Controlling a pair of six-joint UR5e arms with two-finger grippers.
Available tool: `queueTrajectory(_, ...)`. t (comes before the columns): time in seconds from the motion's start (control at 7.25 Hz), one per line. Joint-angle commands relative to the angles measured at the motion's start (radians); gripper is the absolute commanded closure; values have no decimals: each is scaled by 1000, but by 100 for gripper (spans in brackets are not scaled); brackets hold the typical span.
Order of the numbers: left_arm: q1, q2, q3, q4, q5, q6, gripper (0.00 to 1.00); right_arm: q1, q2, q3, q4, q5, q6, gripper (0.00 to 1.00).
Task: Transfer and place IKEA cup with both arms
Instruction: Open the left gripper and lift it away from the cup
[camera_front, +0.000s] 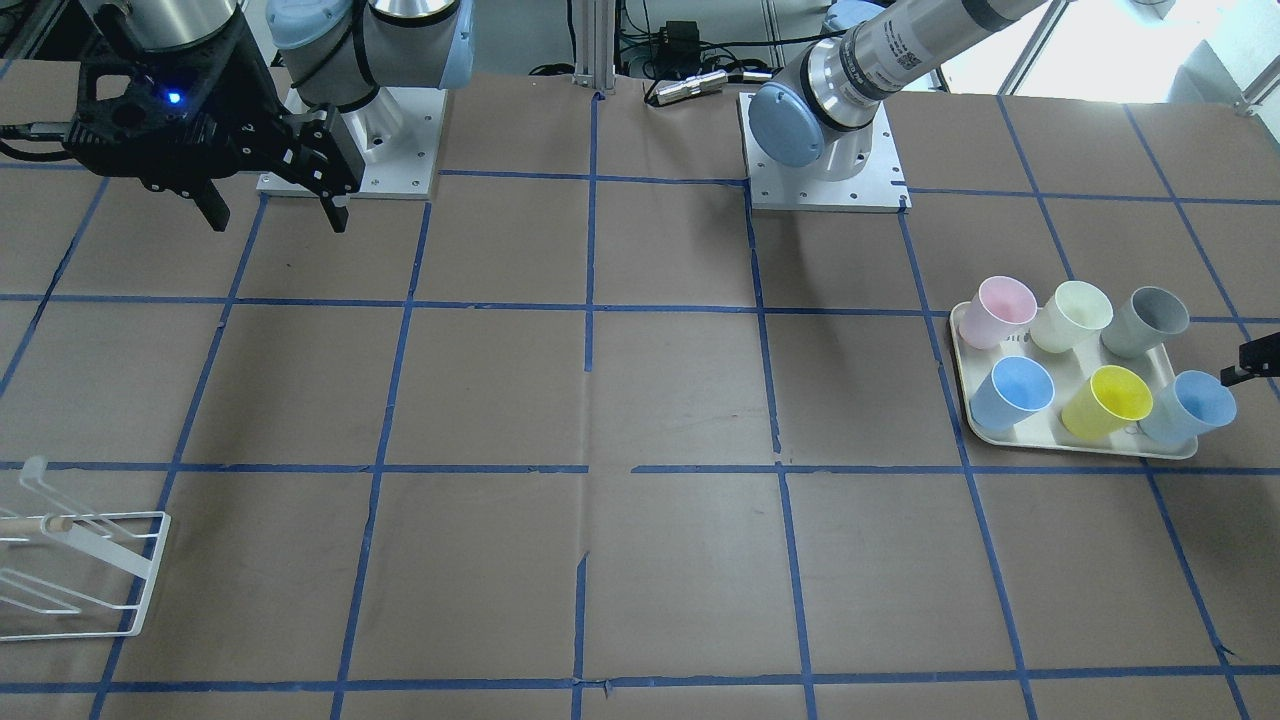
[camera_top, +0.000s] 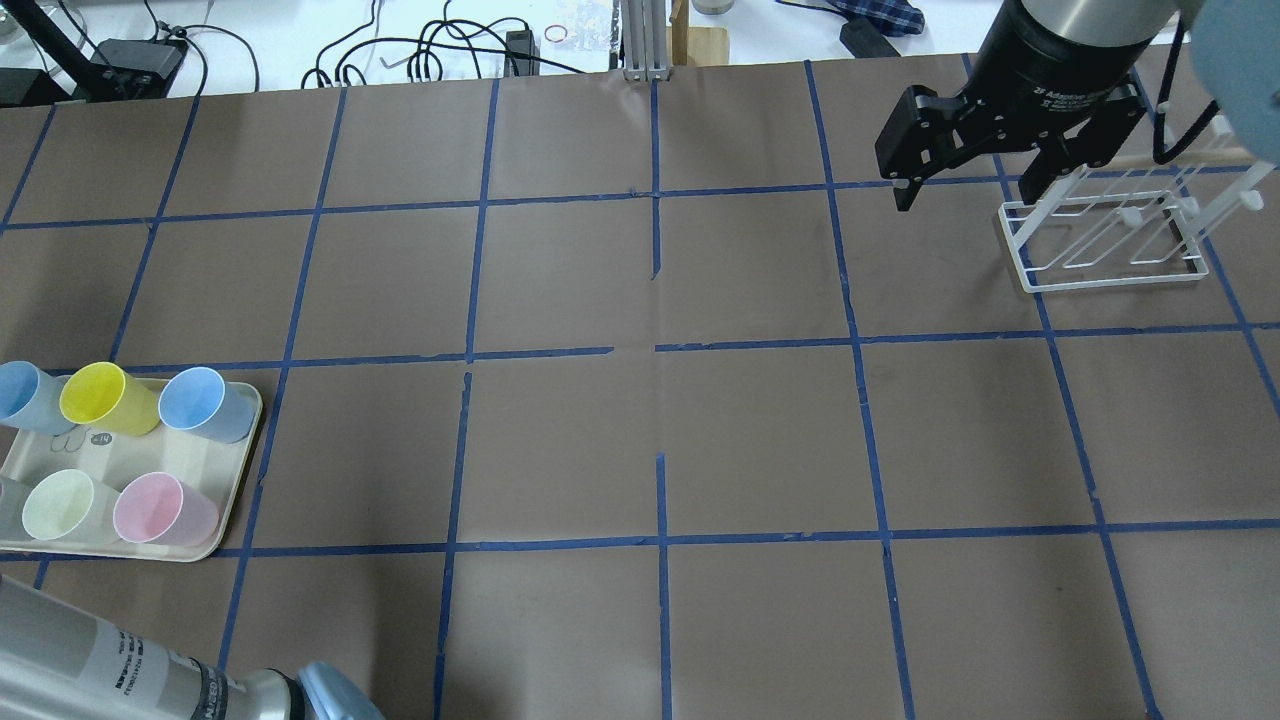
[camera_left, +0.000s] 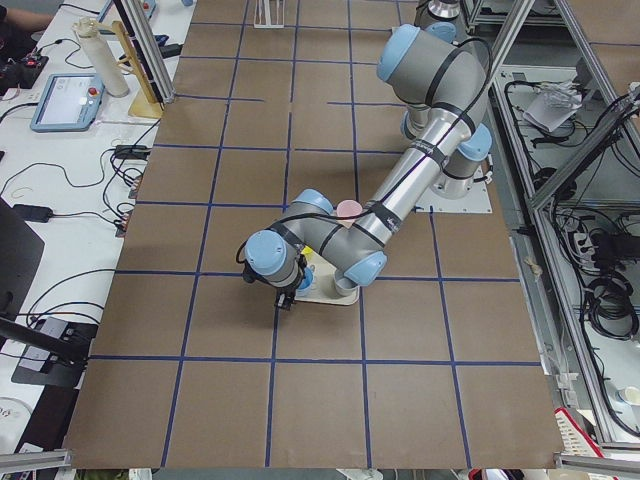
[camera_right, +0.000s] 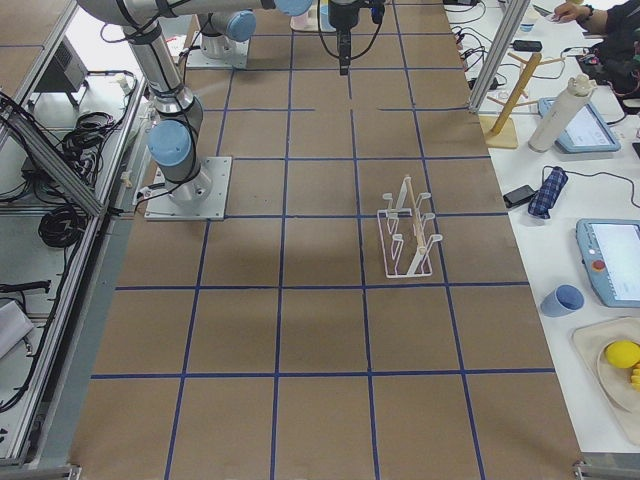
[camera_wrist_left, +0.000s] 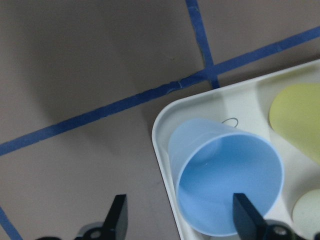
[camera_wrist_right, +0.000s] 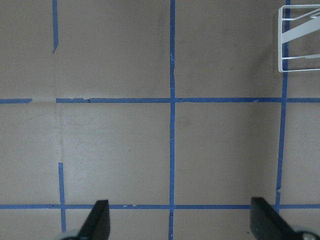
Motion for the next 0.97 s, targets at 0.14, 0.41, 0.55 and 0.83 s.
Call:
queueTrajectory(0.14, -224, 168, 75, -296, -13, -300, 0, 0, -1, 1, -7, 0, 2, 0)
queueTrajectory(0.41, -396, 294, 1, -327, -19, -546, 0, 0, -1, 1, -6, 0, 3, 0)
queueTrajectory(0.55, -459, 357, -80, -326, -29, -711, 0, 0, -1, 1, -6, 1, 3, 0)
queueTrajectory(0.83, -606, 449, -187, -288, -20, -871, 0, 0, -1, 1, -4, 1, 2, 0)
